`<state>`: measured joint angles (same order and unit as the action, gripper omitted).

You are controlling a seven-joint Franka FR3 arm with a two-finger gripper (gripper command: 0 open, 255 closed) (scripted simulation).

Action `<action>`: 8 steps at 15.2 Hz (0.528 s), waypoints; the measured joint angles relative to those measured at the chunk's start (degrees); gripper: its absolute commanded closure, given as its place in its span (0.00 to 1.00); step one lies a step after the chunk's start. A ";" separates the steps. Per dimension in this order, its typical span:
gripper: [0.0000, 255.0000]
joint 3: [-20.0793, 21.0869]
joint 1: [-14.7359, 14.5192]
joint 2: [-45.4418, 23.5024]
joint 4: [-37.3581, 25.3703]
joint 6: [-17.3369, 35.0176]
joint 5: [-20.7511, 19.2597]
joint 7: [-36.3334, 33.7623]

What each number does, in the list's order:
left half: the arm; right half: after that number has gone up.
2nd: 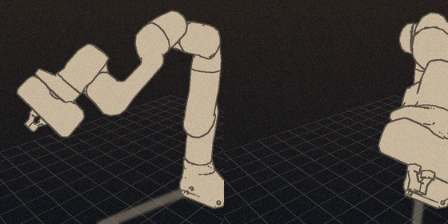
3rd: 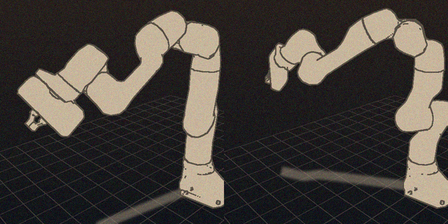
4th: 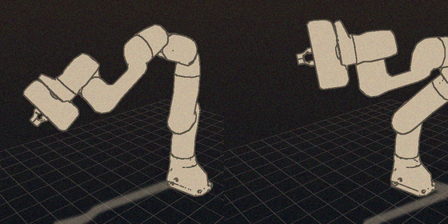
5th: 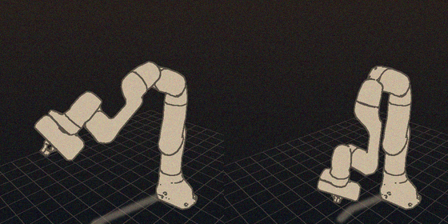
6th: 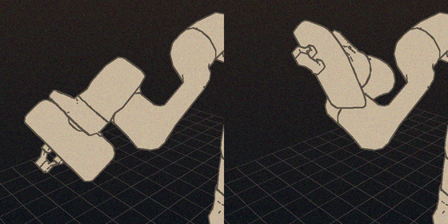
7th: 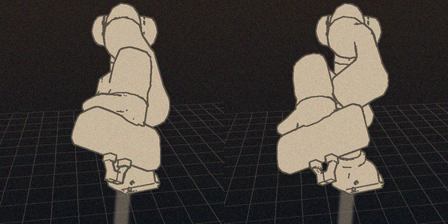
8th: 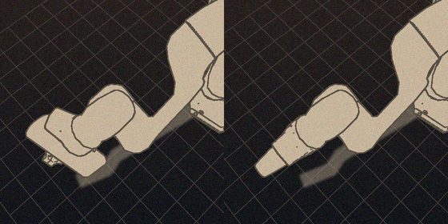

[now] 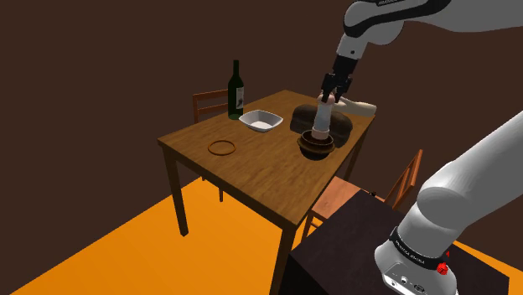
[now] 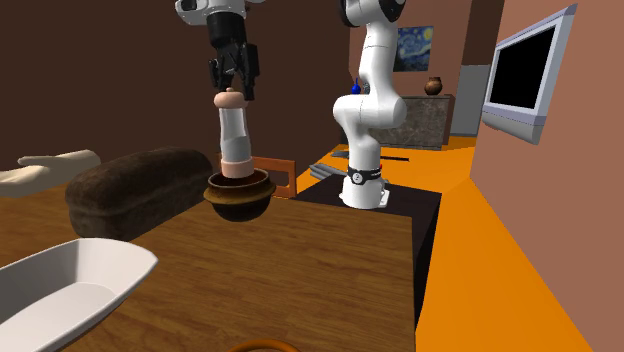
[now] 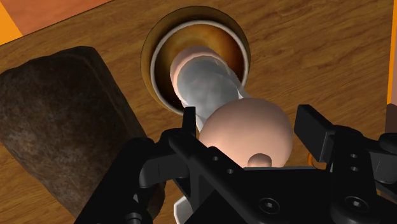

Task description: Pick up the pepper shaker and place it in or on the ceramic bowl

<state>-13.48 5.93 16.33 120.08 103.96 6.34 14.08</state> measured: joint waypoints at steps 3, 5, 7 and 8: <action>1.00 0.01 0.00 0.05 0.65 0.61 0.01 0.07; 1.00 0.01 0.00 0.04 0.70 0.69 0.01 0.08; 0.00 0.01 0.00 0.04 0.72 0.71 0.01 0.08; 0.00 0.01 0.00 0.04 0.71 0.71 0.01 0.08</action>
